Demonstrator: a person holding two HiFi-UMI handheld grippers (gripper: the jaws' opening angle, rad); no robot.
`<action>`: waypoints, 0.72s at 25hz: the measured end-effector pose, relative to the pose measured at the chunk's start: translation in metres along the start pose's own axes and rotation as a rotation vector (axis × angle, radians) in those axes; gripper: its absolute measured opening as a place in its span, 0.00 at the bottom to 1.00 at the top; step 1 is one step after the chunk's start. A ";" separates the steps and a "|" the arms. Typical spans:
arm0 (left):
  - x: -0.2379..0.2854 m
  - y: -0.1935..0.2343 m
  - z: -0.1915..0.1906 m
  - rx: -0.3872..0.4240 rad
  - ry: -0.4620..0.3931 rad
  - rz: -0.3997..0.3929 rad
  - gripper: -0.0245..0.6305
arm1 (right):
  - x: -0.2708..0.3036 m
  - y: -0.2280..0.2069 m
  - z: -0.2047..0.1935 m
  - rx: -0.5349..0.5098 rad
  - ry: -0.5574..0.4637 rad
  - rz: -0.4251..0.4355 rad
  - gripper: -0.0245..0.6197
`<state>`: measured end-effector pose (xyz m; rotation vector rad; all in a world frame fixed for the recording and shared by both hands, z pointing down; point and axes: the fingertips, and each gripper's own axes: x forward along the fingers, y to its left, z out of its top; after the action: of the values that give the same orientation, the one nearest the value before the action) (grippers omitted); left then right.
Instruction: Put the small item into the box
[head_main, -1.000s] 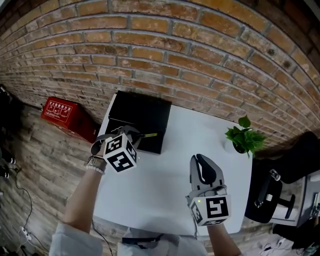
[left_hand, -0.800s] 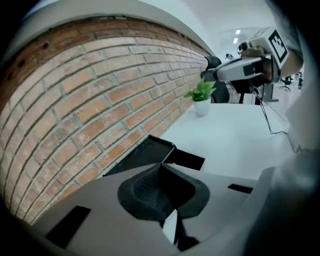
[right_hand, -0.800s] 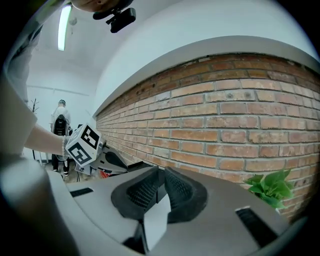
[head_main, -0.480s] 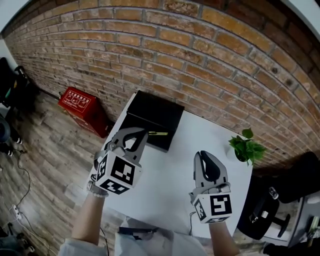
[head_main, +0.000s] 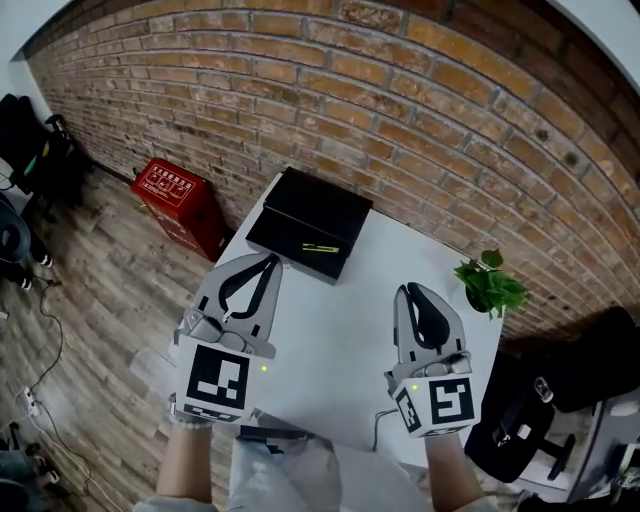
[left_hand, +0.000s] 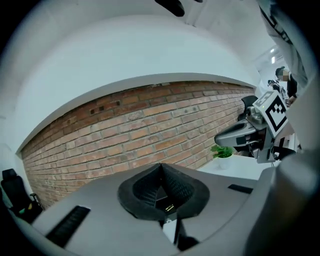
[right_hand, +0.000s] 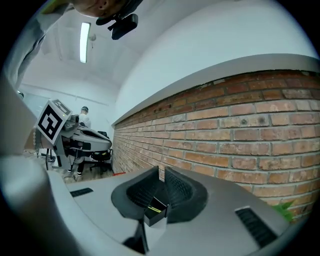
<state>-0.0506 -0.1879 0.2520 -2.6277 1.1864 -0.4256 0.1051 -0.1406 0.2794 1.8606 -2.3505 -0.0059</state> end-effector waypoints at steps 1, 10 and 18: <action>-0.006 -0.001 0.005 -0.003 -0.011 0.012 0.07 | -0.004 0.000 0.002 0.002 -0.007 0.003 0.14; -0.048 -0.002 0.013 -0.026 -0.022 0.089 0.07 | -0.017 0.008 0.014 0.013 -0.043 0.039 0.13; -0.058 -0.008 0.013 -0.001 -0.023 0.096 0.07 | -0.018 0.020 0.018 0.004 -0.057 0.061 0.13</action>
<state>-0.0772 -0.1375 0.2332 -2.5565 1.2993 -0.3752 0.0877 -0.1200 0.2617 1.8133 -2.4452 -0.0483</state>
